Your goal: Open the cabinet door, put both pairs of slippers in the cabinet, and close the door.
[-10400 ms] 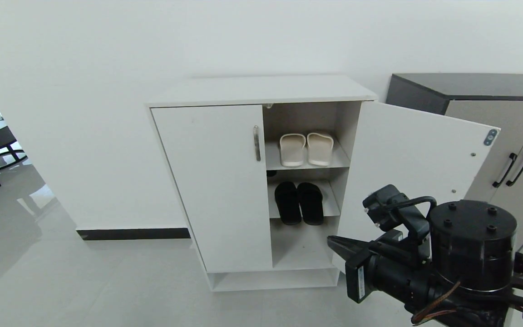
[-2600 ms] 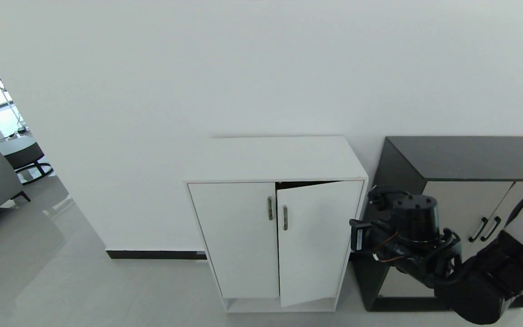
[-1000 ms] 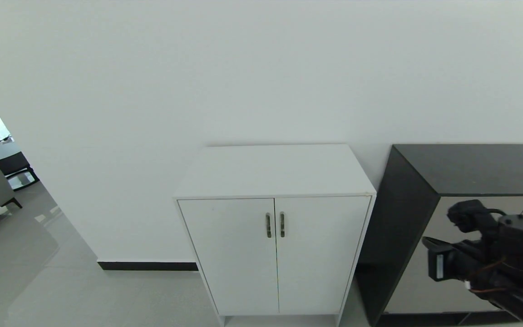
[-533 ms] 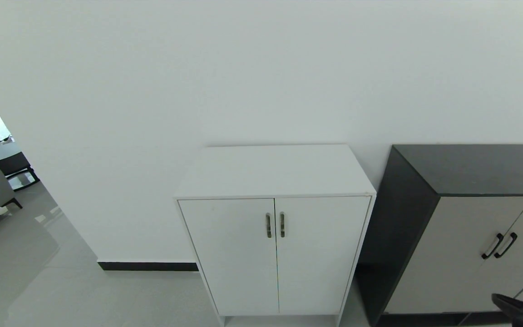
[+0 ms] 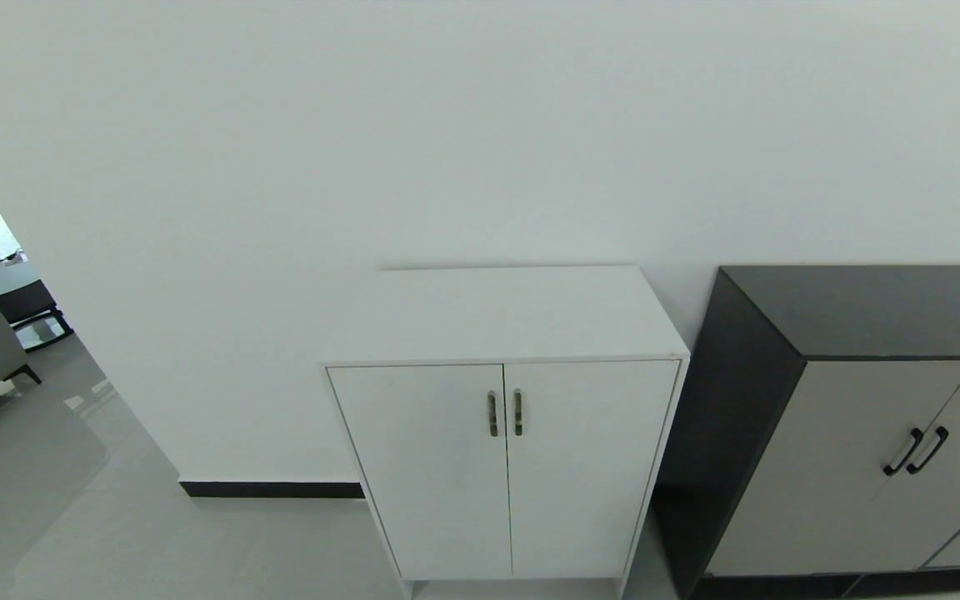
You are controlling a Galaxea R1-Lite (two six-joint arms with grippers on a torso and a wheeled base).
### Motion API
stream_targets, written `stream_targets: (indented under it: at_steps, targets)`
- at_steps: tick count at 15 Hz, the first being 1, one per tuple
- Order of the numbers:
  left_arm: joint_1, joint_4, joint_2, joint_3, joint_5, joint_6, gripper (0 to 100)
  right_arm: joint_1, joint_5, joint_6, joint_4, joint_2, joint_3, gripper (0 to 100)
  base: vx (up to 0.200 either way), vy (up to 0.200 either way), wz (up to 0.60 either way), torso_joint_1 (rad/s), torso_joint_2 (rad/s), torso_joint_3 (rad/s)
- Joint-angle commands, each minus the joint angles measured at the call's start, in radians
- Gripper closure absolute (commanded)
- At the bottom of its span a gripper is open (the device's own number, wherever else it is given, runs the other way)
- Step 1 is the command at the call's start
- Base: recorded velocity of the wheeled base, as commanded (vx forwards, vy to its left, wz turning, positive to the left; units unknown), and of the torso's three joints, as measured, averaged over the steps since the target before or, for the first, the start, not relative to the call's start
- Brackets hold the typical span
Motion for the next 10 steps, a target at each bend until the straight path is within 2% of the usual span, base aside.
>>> stream_targets:
  at_steps: [1, 4, 6, 10]
  targets:
    - [0.0, 0.0, 0.0, 0.0, -0.001, 0.0, 100, 0.014, 0.015, 0.003, 0.038, -0.178, -0.008, 100, 0.0, 0.0, 0.0, 0.0, 0.0, 0.0]
    - [0.0, 0.0, 0.0, 0.0, -0.001, 0.0, 100, 0.063, 0.04, -0.003, 0.065, -0.229, 0.005, 100, 0.0, 0.0, 0.0, 0.0, 0.0, 0.0]
    - [0.0, 0.0, 0.0, 0.0, -0.001, 0.0, 100, 0.04, 0.035, -0.005, 0.065, -0.227, 0.005, 100, 0.0, 0.0, 0.0, 0.0, 0.0, 0.0]
    - [0.0, 0.0, 0.0, 0.0, -0.001, 0.0, 100, -0.184, 0.035, -0.008, 0.065, -0.441, 0.005, 100, 0.0, 0.0, 0.0, 0.0, 0.0, 0.0]
